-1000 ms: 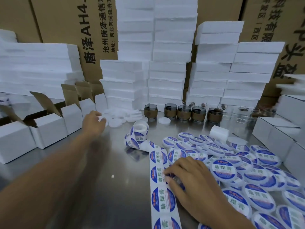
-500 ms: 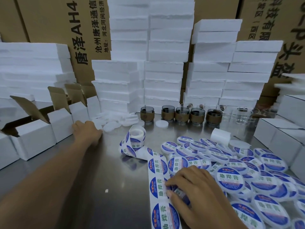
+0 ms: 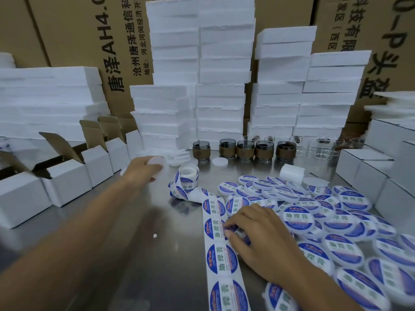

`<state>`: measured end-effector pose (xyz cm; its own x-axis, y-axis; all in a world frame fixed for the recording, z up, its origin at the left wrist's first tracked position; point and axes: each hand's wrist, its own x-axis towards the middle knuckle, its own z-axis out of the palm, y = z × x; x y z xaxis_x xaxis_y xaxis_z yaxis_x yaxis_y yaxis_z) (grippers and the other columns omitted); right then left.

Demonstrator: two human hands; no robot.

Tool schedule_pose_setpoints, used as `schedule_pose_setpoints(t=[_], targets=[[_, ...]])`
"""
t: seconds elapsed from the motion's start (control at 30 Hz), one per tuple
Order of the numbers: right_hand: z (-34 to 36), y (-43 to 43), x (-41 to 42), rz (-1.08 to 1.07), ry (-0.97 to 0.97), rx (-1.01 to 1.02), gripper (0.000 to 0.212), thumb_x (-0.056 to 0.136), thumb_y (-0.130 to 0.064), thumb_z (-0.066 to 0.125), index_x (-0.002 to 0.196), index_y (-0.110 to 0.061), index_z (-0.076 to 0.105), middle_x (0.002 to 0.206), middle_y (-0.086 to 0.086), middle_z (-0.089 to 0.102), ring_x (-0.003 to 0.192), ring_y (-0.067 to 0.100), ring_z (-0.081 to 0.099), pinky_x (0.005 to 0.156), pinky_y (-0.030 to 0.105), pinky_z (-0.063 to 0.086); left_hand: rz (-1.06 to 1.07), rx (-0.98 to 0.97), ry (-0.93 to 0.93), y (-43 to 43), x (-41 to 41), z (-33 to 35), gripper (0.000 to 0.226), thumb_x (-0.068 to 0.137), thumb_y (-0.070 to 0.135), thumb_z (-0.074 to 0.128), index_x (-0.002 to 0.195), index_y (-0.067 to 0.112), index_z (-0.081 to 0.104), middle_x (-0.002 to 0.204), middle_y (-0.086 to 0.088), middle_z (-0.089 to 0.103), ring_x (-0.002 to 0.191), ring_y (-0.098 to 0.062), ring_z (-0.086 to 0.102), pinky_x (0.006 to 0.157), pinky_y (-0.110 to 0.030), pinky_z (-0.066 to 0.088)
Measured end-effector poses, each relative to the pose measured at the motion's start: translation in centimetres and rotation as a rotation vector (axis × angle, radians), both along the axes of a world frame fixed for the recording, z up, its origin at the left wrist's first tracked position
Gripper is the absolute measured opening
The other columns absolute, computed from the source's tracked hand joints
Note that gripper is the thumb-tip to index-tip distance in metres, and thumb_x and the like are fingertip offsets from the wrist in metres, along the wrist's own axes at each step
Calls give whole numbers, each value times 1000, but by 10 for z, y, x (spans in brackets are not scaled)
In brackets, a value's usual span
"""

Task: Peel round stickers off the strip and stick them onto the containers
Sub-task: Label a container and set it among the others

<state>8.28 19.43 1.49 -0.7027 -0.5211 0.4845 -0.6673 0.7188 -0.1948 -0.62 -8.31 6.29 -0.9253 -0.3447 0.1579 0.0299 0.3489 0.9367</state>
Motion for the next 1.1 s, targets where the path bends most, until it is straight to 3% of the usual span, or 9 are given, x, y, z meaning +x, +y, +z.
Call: schedule_pose_setpoints(t=[0.07,0.17,0.27,0.37,0.57,0.67,0.87,0.97,1.1], targets=[[0,1,0,-4,2,-1,26,93,-45,40,112,-36,57,107,-18,53,102,1,41,90,18,24,-108,202,54,28,24,6,26,93,5,51,116,9,61,86,2,64,69,-7,59,53,-14,48],[2,1,3,-9,-10,-5,27,92,-45,42,113,-35,56,109,-16,53,103,3,42,90,19,25,-207,542,104,65,54,5,21,96,6,46,109,4,62,88,-5,67,70,-13,64,51,-18,49],[6,1,6,-7,6,0,29,92,-44,44,115,-32,56,110,-12,55,103,7,43,87,22,25,-283,604,126,94,74,-1,18,96,12,47,101,11,65,98,-10,66,86,-22,61,69,-31,47],[12,4,8,-34,39,-11,28,92,-39,46,115,-28,58,110,-9,57,105,11,45,85,24,27,-413,700,146,118,87,-7,18,95,10,46,97,9,64,97,-8,72,92,-22,66,79,-31,53],[23,6,19,-77,108,-73,17,92,-35,47,101,-25,59,85,-6,61,81,12,46,75,28,29,-492,873,124,128,96,-23,18,95,6,43,106,3,57,94,-11,74,83,-24,72,65,-28,58],[21,6,25,-79,-24,-25,23,91,-46,44,102,-26,52,81,-6,60,79,14,51,69,30,33,-471,914,120,125,94,-25,19,96,6,43,108,5,57,95,-10,74,87,-26,71,70,-30,59],[13,-1,40,-90,-218,5,57,73,-73,47,114,-34,41,91,-15,57,88,10,55,62,28,36,-478,905,118,125,95,-31,19,97,5,41,110,6,56,95,-9,74,91,-27,71,70,-32,59],[15,-5,42,-55,-447,-133,54,70,-59,65,113,-38,40,75,-14,54,73,5,54,58,27,40,-477,934,115,124,97,-31,19,98,5,40,108,6,57,93,-8,74,89,-27,71,68,-32,59],[21,-5,39,-49,-729,-451,50,73,-25,77,111,-30,46,73,-4,65,66,7,61,66,28,50,-468,980,115,123,96,-31,19,97,4,41,106,7,57,90,-10,74,85,-27,72,75,-36,59]])
